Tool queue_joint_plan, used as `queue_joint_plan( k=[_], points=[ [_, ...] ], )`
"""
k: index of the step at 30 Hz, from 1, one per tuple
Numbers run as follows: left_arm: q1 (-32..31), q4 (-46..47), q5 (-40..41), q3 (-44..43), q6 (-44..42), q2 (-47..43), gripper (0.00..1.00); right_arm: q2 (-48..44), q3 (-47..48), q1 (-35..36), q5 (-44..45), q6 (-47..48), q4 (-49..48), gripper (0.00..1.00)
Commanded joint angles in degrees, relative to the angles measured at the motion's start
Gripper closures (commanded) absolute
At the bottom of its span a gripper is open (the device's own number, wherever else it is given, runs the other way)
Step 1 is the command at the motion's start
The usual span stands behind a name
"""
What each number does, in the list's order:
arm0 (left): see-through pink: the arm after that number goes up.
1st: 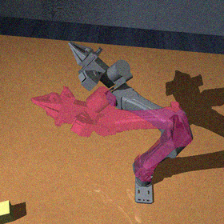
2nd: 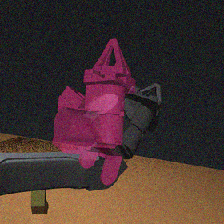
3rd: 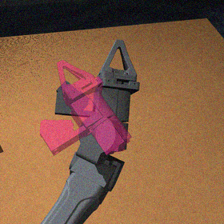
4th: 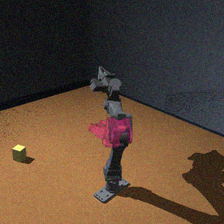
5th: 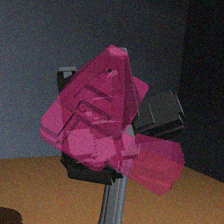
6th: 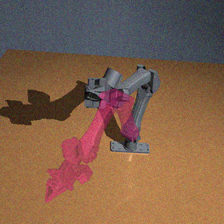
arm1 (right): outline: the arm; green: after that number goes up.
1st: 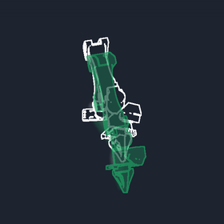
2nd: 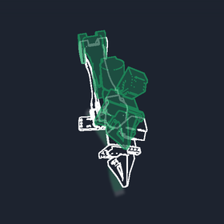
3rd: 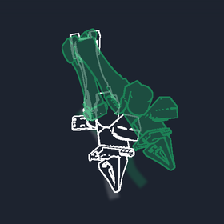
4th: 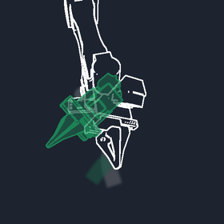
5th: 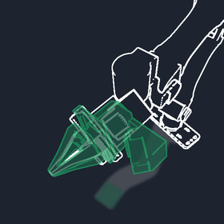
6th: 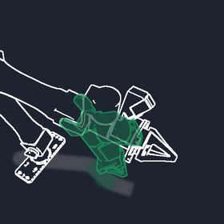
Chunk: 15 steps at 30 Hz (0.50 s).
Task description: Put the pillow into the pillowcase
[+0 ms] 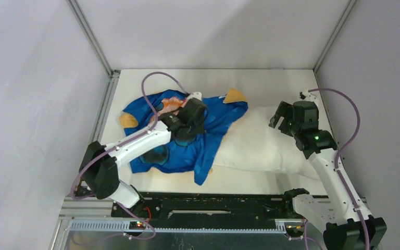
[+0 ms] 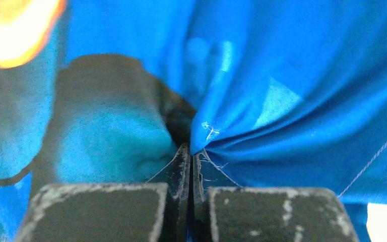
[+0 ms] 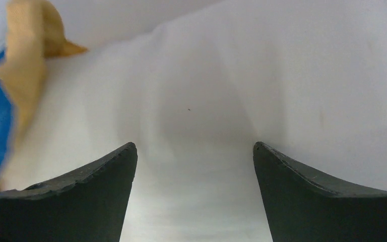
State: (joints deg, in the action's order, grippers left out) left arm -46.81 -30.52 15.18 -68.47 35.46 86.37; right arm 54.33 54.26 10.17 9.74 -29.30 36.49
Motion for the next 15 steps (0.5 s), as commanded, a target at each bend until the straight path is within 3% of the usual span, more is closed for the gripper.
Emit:
queue_joint_plan(
  k=[1,6,9,15],
  points=[
    [10.3,0.2,4.7,-2.3,-4.4,1.5,1.0,-0.7,-4.8,0.7,-2.4,-0.1,-0.5,0.14],
    [15.1,-1.0,4.5,-8.2,-9.8,1.5,1.0,2.5,-8.7,10.9,-7.5,-6.5,-7.4,0.25],
    [15.5,-2.1,1.2,-11.7,-12.1,1.5,0.95,5.1,-9.8,17.0,-7.8,-9.4,-11.6,0.26],
    [10.1,-6.5,-2.1,-12.6,-12.5,-7.3,0.44,3.5,-7.8,17.3,-8.4,-8.4,-11.5,0.19]
  ],
)
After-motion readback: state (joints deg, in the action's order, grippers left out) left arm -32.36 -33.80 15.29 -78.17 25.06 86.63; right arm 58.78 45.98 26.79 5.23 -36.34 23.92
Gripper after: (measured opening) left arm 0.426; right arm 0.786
